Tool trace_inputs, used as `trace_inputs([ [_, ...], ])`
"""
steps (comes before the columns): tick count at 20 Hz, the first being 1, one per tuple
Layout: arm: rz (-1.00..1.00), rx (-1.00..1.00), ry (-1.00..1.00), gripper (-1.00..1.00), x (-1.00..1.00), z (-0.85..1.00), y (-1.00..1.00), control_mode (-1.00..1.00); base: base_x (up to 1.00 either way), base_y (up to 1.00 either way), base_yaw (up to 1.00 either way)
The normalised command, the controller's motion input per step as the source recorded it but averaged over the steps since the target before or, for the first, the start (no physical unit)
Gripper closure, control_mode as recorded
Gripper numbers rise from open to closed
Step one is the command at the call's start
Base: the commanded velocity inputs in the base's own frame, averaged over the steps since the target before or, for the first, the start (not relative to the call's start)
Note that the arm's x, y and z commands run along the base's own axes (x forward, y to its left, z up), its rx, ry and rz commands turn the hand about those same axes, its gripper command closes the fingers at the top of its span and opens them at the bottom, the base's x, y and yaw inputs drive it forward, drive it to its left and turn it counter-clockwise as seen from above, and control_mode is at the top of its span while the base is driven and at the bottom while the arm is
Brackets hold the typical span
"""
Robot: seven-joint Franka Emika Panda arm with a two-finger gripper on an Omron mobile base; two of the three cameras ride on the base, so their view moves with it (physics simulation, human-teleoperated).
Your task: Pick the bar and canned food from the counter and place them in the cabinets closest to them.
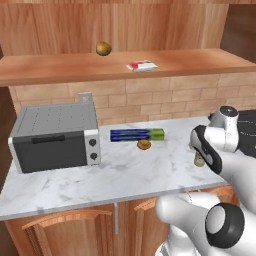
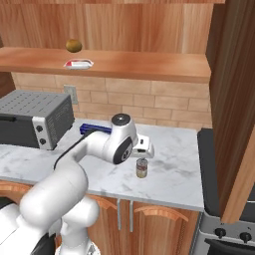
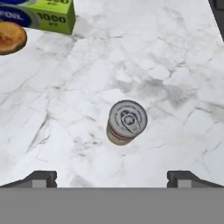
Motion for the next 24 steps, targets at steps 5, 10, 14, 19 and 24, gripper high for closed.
trace_inputs([
  [5, 0.0, 0.0, 0.01, -1.0, 0.25, -0.22, -0.04, -1.0, 0.0, 0.0, 0.0],
  [10, 0.0, 0.0, 0.0, -1.0, 0.1, -0.2, -0.16, -1.0, 0.0, 0.0, 0.0],
  [14, 0.0, 0.0, 0.0, -1.0, 0.01, -0.01, -0.01, -1.0, 0.0, 0.0, 0.0],
  [19, 0.0, 0.0, 0.0, -1.0, 0.03, -0.01, -0.1, -1.0, 0.0, 0.0, 0.0],
  [24, 0.0, 0.0, 0.0, -1.0, 0.03, 0.0, 0.0, -1.0, 0.0, 0.0, 0.0],
])
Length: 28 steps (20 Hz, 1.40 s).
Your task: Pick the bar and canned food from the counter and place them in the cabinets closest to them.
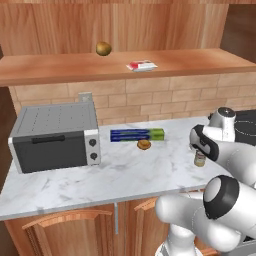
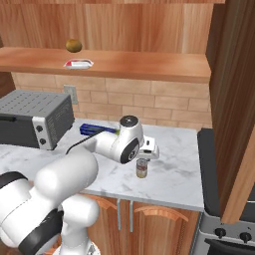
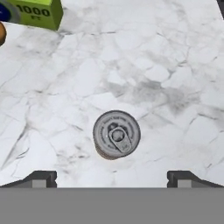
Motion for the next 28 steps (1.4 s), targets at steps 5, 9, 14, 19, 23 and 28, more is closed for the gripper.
trace_inputs([
  [5, 0.0, 0.0, 0.0, -1.0, 0.17, -0.11, 0.01, -1.0, 0.0, 0.0, 0.0],
  [9, 0.0, 0.0, 0.02, -1.0, 0.15, -0.25, 0.0, -1.0, 0.0, 0.0, 0.0],
  [14, 0.0, 0.0, 0.03, -1.0, 0.09, -0.29, 0.0, -1.0, 0.0, 0.0, 0.0],
  [19, 0.0, 0.0, 0.02, -1.0, 0.1, -0.28, 0.0, -1.0, 0.0, 0.0, 0.0],
  [23, 0.0, 0.0, 0.01, -1.0, 0.11, -0.28, 0.0, -1.0, 0.0, 0.0, 0.0],
  [28, 0.0, 0.0, 0.0, -1.0, 0.12, -0.26, 0.0, -1.0, 0.0, 0.0, 0.0],
])
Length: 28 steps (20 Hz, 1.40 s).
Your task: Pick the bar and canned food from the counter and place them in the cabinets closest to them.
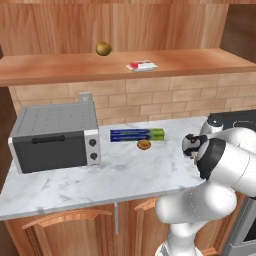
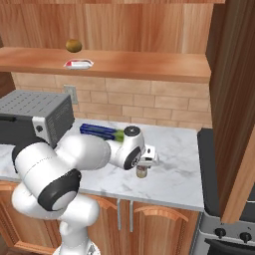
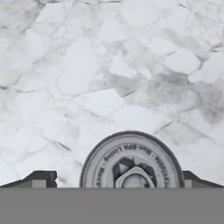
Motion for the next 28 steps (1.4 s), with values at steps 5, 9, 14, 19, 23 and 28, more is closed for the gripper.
trace_inputs([
  [5, 0.0, 0.0, 0.0, -1.0, 0.1, -0.21, 0.0, -1.0, 0.0, 0.0, 0.0],
  [9, 0.0, 0.0, 0.0, 1.0, 0.01, -0.03, 0.0, -1.0, 0.0, 0.0, 0.0],
  [14, -0.01, 0.01, -0.02, 1.0, -0.07, 0.08, -0.03, -1.0, 0.0, 0.0, 0.0],
  [19, -0.04, 0.01, -0.01, 1.0, -0.33, 0.49, -0.05, -1.0, 0.0, 0.0, 0.0],
  [23, -0.03, 0.02, 0.0, 1.0, -0.44, 0.69, -0.09, -1.0, 0.0, 0.0, 0.0],
  [28, 0.0, 0.0, 0.04, 1.0, -0.54, 0.73, -0.01, -1.0, 0.0, 0.0, 0.0],
])
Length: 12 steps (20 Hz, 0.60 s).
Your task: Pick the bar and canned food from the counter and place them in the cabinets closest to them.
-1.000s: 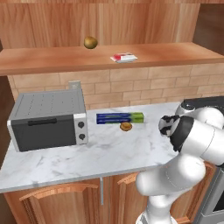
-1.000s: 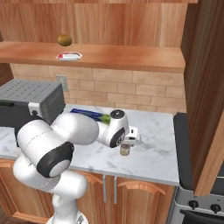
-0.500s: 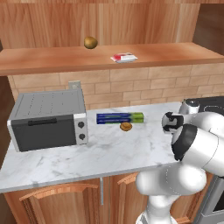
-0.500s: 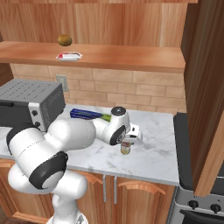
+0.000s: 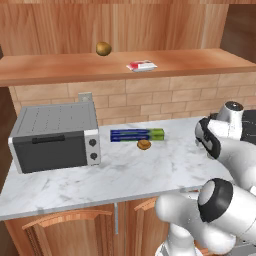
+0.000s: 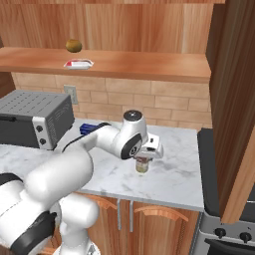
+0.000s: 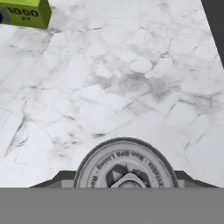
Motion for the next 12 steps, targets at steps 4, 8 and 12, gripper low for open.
trace_inputs([
  [4, 0.0, 0.0, 0.01, 1.0, -0.74, 0.69, 0.0, -1.0, 0.0, 0.0, 0.0],
  [8, 0.0, 0.0, 0.0, 1.0, -0.87, 0.64, 0.0, -1.0, 0.0, 0.0, 0.0],
  [12, 0.0, 0.0, 0.0, 1.0, -0.89, 0.7, 0.02, -1.0, 0.0, 0.0, 0.0],
])
